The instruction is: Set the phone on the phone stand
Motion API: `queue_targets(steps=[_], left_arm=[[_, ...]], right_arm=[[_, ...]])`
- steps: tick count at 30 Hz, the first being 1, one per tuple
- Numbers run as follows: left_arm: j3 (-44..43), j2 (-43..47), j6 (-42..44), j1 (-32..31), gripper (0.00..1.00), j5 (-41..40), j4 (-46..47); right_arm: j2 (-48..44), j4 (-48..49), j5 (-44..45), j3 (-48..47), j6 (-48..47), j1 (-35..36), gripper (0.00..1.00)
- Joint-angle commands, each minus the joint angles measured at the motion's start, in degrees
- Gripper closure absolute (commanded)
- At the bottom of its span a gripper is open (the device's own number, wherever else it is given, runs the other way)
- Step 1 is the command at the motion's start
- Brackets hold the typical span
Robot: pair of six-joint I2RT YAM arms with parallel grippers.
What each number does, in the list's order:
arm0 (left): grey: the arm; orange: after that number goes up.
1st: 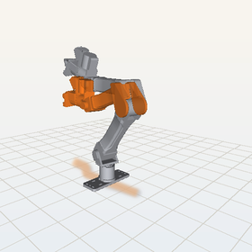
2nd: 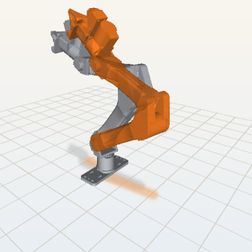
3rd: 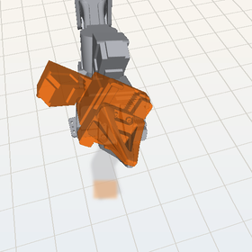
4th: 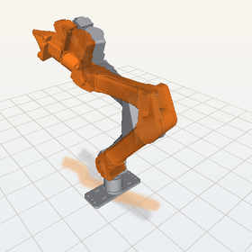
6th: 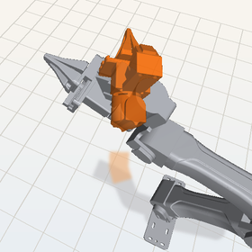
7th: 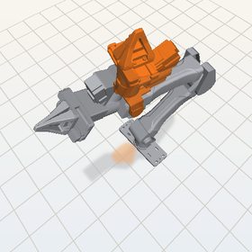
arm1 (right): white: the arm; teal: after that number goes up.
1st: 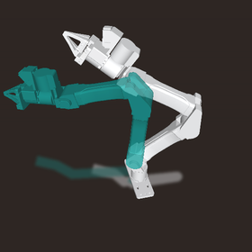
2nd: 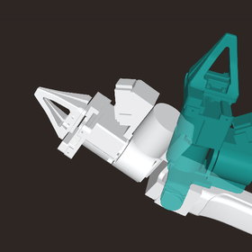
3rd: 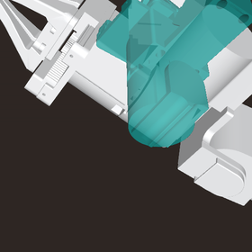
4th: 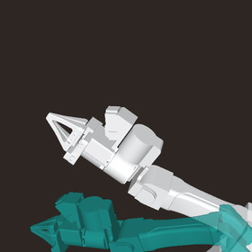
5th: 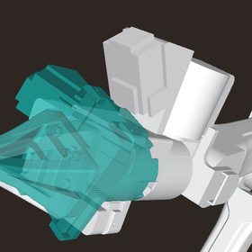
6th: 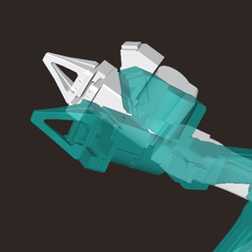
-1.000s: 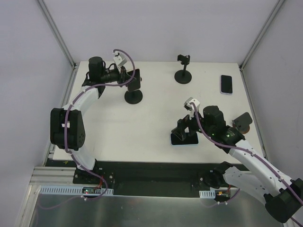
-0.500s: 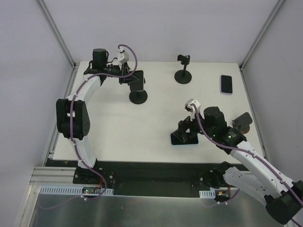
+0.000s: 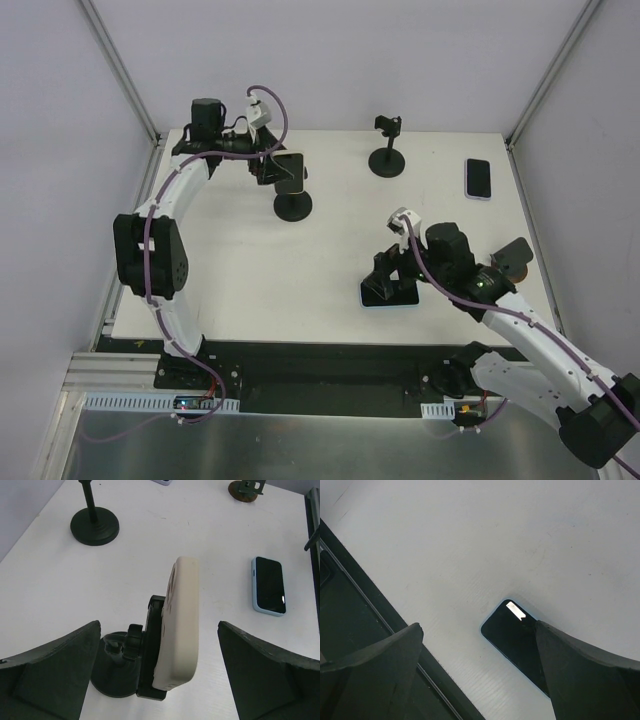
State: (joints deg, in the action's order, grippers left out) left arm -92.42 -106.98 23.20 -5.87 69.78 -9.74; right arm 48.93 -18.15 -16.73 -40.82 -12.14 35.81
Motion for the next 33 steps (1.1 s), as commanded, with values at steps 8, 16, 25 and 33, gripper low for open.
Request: queue_targets(steps=[8, 16, 25, 33], left_arm=[[19.17, 25.90, -40.40, -1.24, 0.02, -34.84, 36.36], [31.33, 41.40, -39.54, -14.78, 0.04, -53.26, 26.19], [39.07, 48.79, -20.66, -25.06, 0.04, -40.60, 18.54], [41.09, 52.04, -15.92, -30.15, 0.04, -39.45, 16.25]], right_arm=[[12.74, 6.10, 16.38, -10.94, 19.50, -6.88, 0.04], [25.42, 15.41, 12.59, -17.53, 42.10, -20.86, 0.04], [47.99, 30.37, 2.50, -37.21, 35.71, -28.42, 0.04], [67.60, 26.24, -9.62, -59.01, 20.24, -29.22, 0.05]])
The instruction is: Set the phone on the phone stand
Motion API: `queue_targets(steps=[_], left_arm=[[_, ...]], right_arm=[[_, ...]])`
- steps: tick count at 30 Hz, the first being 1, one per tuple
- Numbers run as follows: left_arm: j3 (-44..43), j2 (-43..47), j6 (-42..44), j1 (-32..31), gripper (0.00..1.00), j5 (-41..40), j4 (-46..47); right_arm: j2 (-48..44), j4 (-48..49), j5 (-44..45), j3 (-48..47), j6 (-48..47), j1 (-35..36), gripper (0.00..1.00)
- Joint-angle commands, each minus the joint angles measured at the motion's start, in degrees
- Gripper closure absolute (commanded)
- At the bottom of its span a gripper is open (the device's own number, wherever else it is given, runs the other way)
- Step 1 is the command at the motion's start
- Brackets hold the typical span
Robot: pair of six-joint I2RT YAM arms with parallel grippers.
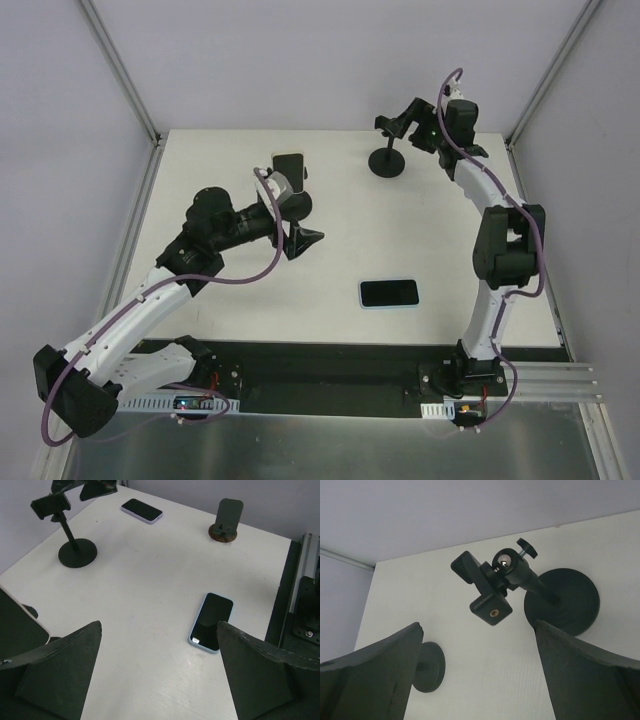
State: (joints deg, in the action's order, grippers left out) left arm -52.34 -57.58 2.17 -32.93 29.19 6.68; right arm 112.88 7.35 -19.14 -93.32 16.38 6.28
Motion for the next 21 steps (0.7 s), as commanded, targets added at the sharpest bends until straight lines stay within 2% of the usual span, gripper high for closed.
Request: queue_targets(steps=[1, 7, 11, 16, 19, 21], left_arm=[[1.53, 3.26, 5.90, -3.89, 0.04, -0.43, -0.70], [2.85, 4.67, 10.12, -8.72, 0.04, -4.14, -1.49], [3.38, 5.02, 11.71, -9.87, 0.04, -6.86, -1.49], [3.73, 4.76, 12.94, -9.96, 0.04, -10.11, -1.76], [3.91, 4.67, 13.29, -9.96, 0.04, -11.08, -1.76], [3.91, 4.50, 13.73, -9.96, 0.04, -12.05, -1.84]], right_arm=[[5.40, 0.73, -7.32, -7.66, -9.17, 0.39, 0.05], [9.98, -1.19, -6.97, -13.29, -17.50, 0.57, 0.12], [11.04, -2.43, -7.40, -14.96, -21.82, 0.57, 0.27], [13.41, -6.38, -7.41, -19.35, -24.64, 0.48, 0.39], [14.73, -10.05, -8.55, -22.42, -27.01, 0.57, 0.58], [14.39, -10.69, -8.98, -22.43, -28.41, 0.66, 0.75]])
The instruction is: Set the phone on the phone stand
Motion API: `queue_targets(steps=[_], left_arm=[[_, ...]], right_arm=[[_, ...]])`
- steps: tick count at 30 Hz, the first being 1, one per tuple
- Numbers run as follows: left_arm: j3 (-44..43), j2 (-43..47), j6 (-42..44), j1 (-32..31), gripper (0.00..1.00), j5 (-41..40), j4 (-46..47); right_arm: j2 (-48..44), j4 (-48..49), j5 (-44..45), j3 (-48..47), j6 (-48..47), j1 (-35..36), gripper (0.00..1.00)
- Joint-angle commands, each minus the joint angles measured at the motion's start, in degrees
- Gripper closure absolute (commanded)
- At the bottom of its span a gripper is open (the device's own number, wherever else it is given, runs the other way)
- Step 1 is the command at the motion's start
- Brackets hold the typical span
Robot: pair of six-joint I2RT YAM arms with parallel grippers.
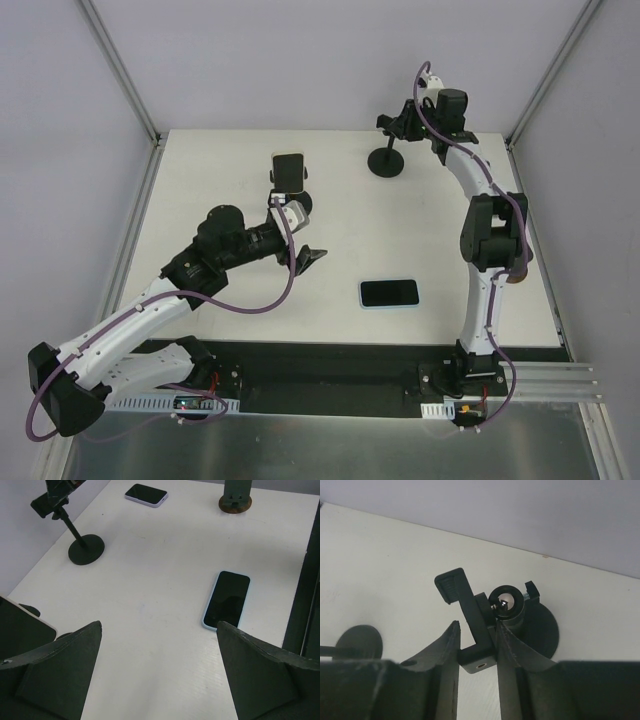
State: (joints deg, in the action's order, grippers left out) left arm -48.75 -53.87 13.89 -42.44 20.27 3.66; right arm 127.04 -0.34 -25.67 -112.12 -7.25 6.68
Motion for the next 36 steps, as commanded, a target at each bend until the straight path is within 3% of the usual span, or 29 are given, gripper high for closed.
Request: queue_targets(steps=[1, 2, 3, 11, 18, 25, 30, 31, 32, 34, 36], left_arm=[[0.32, 0.95, 2.11, -0.46, 0.05, -4.35, 1.09], [0.32, 0.96, 2.19, -0.46, 0.05, -5.06, 1.09], [0.41, 1.04, 2.28, -0.46, 0.05, -5.68, 1.09], [0.50, 0.43, 1.05, -0.46, 0.06, -12.27, 1.87], [1.90, 1.04, -0.44, -0.37, 0.09, -14.99, 4.51], [2.43, 2.01, -1.15, -0.37, 0.09, -14.21, 5.57], [2.52, 2.27, -1.41, -0.37, 0.09, -14.56, 5.74], [2.52, 2.19, -1.50, -0.28, 0.09, -14.91, 5.83], [2.61, 2.01, -1.58, -0.28, 0.09, -15.00, 5.92], [2.61, 2.01, -1.67, -0.19, 0.08, -14.82, 5.92], [2.61, 1.84, -1.59, -0.10, 0.08, -13.95, 5.92]], right_arm=[[-0.65, -3.44, -2.80, -3.11, -5.49, 0.35, 0.82], [-1.09, -3.96, -2.89, -2.85, -6.11, 0.53, 0.94], [-1.88, -5.27, -2.89, -2.41, -7.24, 0.88, 0.99], [-19.88, -4.76, -8.16, 18.66, -12.96, 4.65, 0.99], [-37.73, -2.47, -13.26, 43.70, -15.08, 15.01, 0.99], [-43.63, -16.00, -11.51, 47.95, -24.30, 25.75, 0.99], [-46.88, -17.06, -8.61, 51.12, -23.43, 29.17, 0.99], [-47.24, -17.32, -8.00, 51.29, -22.65, 29.62, 0.95], [-47.50, -17.59, -6.34, 51.38, -21.77, 30.23, 0.81], [-48.73, -16.98, -4.75, 52.08, -18.79, 30.67, 0.38], [-50.48, -14.97, -2.90, 53.83, -16.50, 31.11, 0.27]])
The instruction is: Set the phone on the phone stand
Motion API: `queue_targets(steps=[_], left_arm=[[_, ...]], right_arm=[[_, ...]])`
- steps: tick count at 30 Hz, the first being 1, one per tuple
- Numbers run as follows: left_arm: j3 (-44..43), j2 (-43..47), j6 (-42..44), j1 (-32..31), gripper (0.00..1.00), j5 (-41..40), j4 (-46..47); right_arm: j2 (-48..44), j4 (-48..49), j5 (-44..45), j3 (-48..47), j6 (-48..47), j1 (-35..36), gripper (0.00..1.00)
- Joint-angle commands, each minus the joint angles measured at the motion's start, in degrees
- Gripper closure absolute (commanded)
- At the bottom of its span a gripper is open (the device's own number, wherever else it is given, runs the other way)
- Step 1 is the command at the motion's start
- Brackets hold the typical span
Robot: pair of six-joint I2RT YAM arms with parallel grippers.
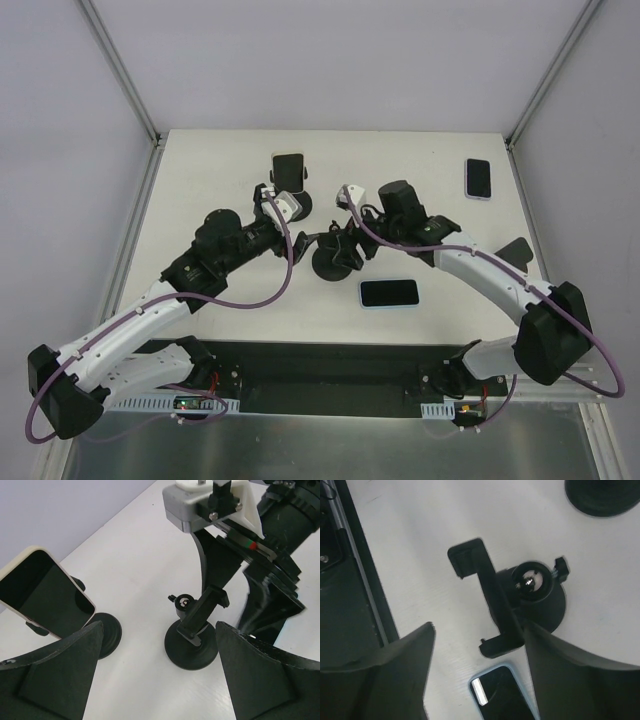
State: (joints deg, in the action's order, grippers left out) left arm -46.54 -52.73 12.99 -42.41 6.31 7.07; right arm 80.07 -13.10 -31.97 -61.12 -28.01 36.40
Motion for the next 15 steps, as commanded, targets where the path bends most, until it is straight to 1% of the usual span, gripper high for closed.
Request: queue_targets(steps=[1, 2, 3, 4, 7, 8, 9, 10, 11, 12, 15], left_arm=[[0.31, 0.61, -0.69, -0.04, 0.07, 0.37, 2.51], [0.31, 0.70, -0.86, 0.05, 0.07, 0.72, 2.51], [0.31, 0.18, -1.21, 0.14, 0.07, 0.81, 2.51], [0.14, 0.00, -1.91, 0.23, 0.06, 0.90, 2.51], [-0.30, -0.88, -4.28, 0.93, 0.06, 1.51, 2.42], [-0.48, -1.06, -4.90, 1.54, 0.06, 1.86, 2.51], [-0.65, -1.15, -5.43, 1.72, 0.06, 2.83, 2.51], [-0.74, -1.23, -6.13, 1.89, 0.06, 3.53, 2.51], [-0.74, -1.15, -6.14, 2.16, 0.06, 3.80, 2.51], [-0.74, -1.15, -6.23, 2.33, 0.06, 4.06, 2.68], [-0.57, -0.97, -6.23, 2.77, 0.06, 4.24, 2.77]], right_arm=[[-4.04, -1.75, 3.75, 3.11, 5.24, 1.48, 0.18], [-4.57, -0.79, 3.67, 3.55, 7.07, 1.48, 0.14], [-5.36, -0.17, 3.93, 4.08, 8.14, 1.48, 0.12], [-5.63, 0.18, 4.71, 4.08, 9.28, 1.57, 0.11], [-4.84, 0.89, 7.44, 2.33, 17.61, 0.60, 0.10], [-4.32, 2.37, 5.53, 2.06, 20.60, -0.79, 0.10], [-3.62, 3.60, 4.29, 2.06, 27.50, -1.42, 0.10], [-3.35, 5.00, 3.50, 2.84, 31.49, -1.86, 0.10], [-3.17, 9.98, -0.34, 3.81, 34.66, -2.73, 0.10], [-2.65, 12.64, -2.90, 4.69, 40.87, -2.91, 0.10], [-1.59, 17.58, -4.50, 6.45, 49.77, -3.44, 0.10]])
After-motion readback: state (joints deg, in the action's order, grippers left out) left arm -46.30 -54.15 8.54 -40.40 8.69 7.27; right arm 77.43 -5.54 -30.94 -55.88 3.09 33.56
